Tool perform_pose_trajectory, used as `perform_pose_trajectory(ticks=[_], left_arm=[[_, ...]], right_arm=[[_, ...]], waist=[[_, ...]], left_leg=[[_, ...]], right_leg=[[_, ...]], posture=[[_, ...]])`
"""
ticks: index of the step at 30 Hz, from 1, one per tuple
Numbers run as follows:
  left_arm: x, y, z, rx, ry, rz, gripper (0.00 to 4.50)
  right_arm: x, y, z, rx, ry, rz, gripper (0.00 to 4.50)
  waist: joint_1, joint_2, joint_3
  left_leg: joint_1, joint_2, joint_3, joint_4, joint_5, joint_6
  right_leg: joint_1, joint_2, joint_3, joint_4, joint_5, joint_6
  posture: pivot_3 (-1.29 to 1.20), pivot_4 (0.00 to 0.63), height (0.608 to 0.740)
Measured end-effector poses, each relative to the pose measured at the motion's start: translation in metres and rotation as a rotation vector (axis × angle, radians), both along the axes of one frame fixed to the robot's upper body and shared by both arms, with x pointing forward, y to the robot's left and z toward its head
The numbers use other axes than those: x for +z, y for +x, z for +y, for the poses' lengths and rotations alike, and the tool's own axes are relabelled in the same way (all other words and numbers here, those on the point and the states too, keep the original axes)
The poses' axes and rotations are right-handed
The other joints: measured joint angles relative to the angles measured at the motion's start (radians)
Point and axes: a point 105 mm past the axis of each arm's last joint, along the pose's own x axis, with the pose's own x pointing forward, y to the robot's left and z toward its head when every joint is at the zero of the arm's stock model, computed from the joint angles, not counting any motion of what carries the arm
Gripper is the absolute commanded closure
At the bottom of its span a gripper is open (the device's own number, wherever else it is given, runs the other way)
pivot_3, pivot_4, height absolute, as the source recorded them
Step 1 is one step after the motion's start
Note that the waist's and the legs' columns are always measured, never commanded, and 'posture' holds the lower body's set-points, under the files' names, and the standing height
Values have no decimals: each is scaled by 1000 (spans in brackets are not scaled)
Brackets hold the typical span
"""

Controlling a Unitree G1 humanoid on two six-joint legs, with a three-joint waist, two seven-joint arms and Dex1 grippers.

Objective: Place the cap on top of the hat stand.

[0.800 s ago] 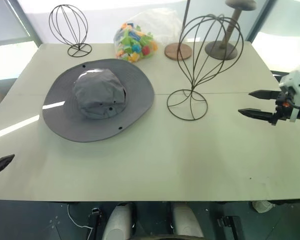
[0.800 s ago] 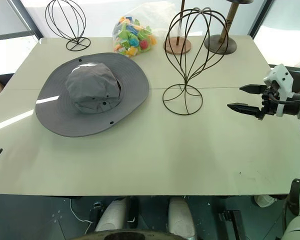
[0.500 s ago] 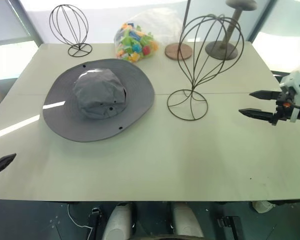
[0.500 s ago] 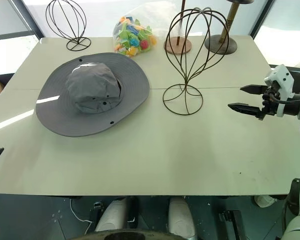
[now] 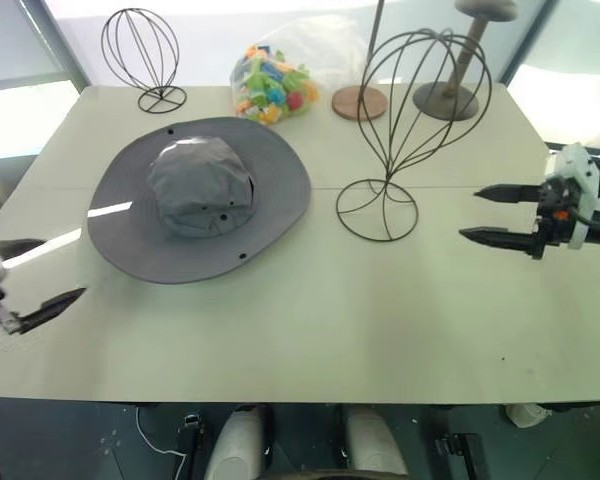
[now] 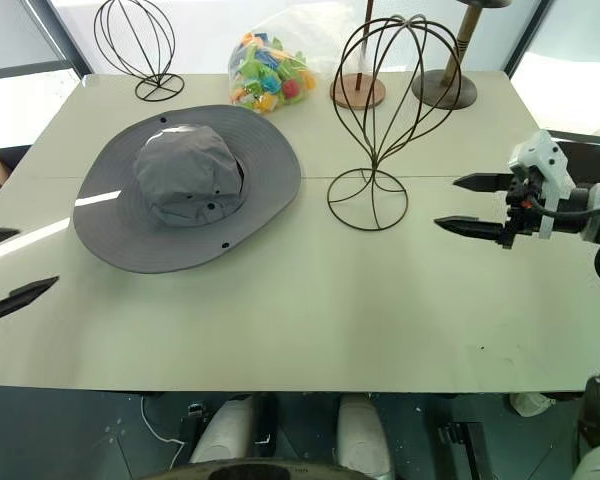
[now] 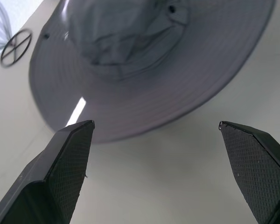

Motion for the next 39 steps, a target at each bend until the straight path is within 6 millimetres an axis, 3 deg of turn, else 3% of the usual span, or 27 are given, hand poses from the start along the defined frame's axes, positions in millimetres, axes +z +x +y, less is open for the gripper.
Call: perform_pose_trajectory(ticks=[8, 11, 16, 19, 24, 28, 34, 35, 39], left_arm=[[-37, 19, -39, -290, 291, 41, 0], [-51, 36, -43, -331, 386, -8, 0], [-77, 68, -72, -400, 440, -147, 0], [-73, 90, -84, -362, 419, -264, 0], [-78, 110, -88, -306, 421, -338, 0], [-86, 117, -93, -288, 408, -354, 1301], [-97, 120, -90, -265, 395, -330, 4252], [-93, 123, -90, -252, 384, -338, 4428], [-76, 138, -98, -172, 261, -340, 4428]], right_arm=[[9, -49, 53, 148, 20, 18, 11], [16, -55, 58, 130, 40, 4, 11], [24, -61, 66, 99, 61, -18, 11], [20, -66, 66, 74, 66, 4, 11], [22, -69, 65, 44, 74, -6, 11], [24, -69, 64, 30, 73, -10, 0], [31, -67, 60, -4, 60, -33, 0], [33, -66, 59, -11, 74, -31, 0], [47, -65, 56, -28, 116, -70, 0]], waist=[[0, 0, 0], [3, 0, 0], [8, -2, 0], [9, -3, 1], [5, -4, 1], [10, -4, 1], [9, -4, 1], [11, -4, 1], [22, -4, 1]], left_leg=[[1, 0, 0, 2, 0, 0], [1, 0, 0, 3, 0, 1], [0, 0, -1, 6, 0, 1], [-1, 0, -1, 9, 0, 2], [0, 1, -1, 13, -1, 3], [0, 1, -2, 15, -1, 3], [0, 1, -2, 16, -1, 3], [0, 1, -2, 16, -1, 3], [-1, 1, -2, 17, -1, 3]], right_leg=[[2, 2, 0, 1, 0, 0], [2, 4, -1, 1, 0, 1], [3, 7, -2, 2, 2, 3], [3, 9, -2, 3, 2, 4], [4, 9, -2, 6, 2, 4], [5, 9, -2, 7, 2, 5], [5, 9, -2, 8, 2, 5], [5, 9, -2, 8, 2, 5], [5, 9, -2, 9, 2, 5]], posture=[[0, 150, 739], [0, 150, 739], [0, 150, 739], [0, 150, 739], [0, 150, 739], [0, 150, 739], [0, 150, 739], [0, 150, 739], [0, 150, 739]])
